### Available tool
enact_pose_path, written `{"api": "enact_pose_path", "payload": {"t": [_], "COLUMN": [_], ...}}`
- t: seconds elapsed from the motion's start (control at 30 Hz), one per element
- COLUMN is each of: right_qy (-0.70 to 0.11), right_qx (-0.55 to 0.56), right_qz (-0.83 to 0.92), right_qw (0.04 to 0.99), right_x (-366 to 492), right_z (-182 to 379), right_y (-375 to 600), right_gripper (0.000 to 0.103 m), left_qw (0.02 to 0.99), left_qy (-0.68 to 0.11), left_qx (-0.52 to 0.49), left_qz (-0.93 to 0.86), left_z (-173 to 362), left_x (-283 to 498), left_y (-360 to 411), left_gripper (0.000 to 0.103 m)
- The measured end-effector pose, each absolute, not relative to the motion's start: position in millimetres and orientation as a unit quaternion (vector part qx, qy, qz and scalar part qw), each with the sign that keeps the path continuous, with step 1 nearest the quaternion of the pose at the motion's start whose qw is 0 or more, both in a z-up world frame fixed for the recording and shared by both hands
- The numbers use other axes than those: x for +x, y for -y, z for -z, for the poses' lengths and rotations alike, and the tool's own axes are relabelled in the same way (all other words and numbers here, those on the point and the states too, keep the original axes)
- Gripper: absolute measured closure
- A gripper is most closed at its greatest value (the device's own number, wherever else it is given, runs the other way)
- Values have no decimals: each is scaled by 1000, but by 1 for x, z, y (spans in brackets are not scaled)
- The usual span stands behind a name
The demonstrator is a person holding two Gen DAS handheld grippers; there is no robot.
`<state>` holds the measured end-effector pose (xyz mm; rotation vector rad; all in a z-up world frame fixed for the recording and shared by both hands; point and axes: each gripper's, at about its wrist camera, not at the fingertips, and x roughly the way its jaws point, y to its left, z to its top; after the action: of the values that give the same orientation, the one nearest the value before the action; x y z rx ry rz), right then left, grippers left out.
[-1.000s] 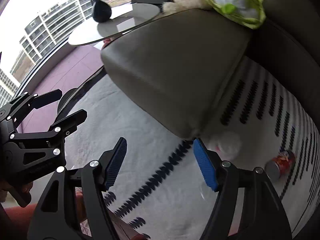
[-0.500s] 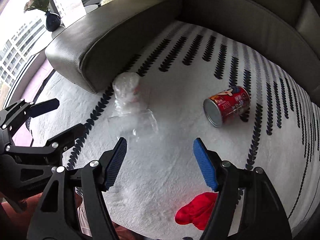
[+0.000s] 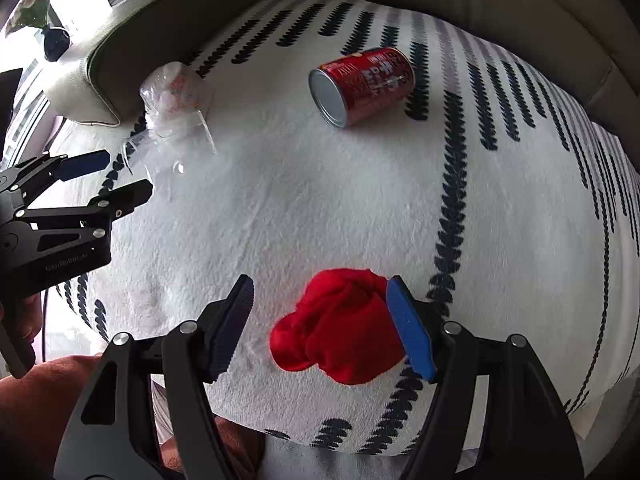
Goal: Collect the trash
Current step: 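Grasp the red cloth with the right tool while the left tool grasps the clear cup, then carry the red cloth and clear cup with both tools toward the grey bin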
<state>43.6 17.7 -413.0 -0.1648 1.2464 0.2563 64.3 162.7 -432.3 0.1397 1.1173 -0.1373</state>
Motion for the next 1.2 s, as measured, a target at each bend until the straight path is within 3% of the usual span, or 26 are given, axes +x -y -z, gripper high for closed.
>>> {"api": "enact_pose_path", "payload": {"t": [0.37,0.47,0.6,0.77,1.2], "right_qy": [-571,-574,-577,-579,-567], "right_qx": [-103,-119,-121,-101,-81], "right_qz": [-95,-90,-92,-104,-134], "right_qw": [809,805,803,802,808], "right_x": [41,43,45,45,52], "right_z": [442,447,445,435,410], "right_y": [-5,-4,-2,-2,-28], "right_gripper": [36,37,52,61,62], "left_qw": [842,836,830,841,854], "left_qy": [-527,-536,-544,-526,-507], "left_qx": [82,83,83,84,63], "left_qz": [79,85,89,94,95], "left_z": [458,463,469,456,426], "left_x": [74,77,81,81,79], "left_y": [-142,-138,-135,-134,-150], "left_gripper": [35,54,82,96,99]}}
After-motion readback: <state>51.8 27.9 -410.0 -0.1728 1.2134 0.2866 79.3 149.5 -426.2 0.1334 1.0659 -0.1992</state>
